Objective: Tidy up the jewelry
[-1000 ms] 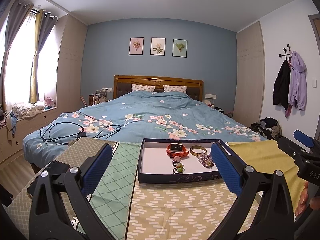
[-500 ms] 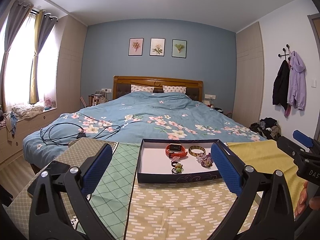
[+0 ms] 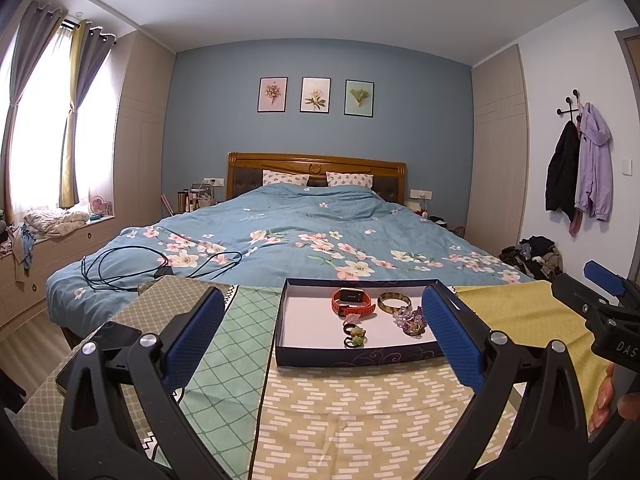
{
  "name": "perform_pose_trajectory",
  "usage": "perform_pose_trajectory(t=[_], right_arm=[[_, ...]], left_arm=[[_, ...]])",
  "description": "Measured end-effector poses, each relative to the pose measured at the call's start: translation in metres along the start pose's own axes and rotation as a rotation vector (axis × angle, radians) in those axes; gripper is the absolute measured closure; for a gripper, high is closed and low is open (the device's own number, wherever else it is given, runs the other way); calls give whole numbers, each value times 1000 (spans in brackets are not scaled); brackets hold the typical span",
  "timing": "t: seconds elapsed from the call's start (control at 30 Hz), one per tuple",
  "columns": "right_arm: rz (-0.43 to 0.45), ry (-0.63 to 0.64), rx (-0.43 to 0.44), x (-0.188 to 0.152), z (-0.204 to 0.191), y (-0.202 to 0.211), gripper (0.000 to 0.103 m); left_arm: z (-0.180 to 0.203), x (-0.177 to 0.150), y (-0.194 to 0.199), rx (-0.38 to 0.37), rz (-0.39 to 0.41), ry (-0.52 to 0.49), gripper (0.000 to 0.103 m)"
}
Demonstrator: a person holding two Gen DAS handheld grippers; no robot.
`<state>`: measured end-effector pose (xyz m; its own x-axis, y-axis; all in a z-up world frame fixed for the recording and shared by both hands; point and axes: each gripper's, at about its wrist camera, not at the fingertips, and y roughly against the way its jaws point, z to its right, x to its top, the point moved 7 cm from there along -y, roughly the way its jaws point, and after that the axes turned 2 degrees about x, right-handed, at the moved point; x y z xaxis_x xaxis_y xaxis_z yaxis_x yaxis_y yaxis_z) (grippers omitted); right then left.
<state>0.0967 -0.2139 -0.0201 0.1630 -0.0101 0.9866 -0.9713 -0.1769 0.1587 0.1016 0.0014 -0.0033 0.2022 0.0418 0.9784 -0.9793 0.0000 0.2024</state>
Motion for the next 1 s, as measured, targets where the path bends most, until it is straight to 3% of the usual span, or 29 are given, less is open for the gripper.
perform_pose_trajectory(t=[1.0], right_arm=[[0, -4, 3, -3, -1, -5, 6]], left_arm=[[3, 1, -1, -4, -4, 2, 6]])
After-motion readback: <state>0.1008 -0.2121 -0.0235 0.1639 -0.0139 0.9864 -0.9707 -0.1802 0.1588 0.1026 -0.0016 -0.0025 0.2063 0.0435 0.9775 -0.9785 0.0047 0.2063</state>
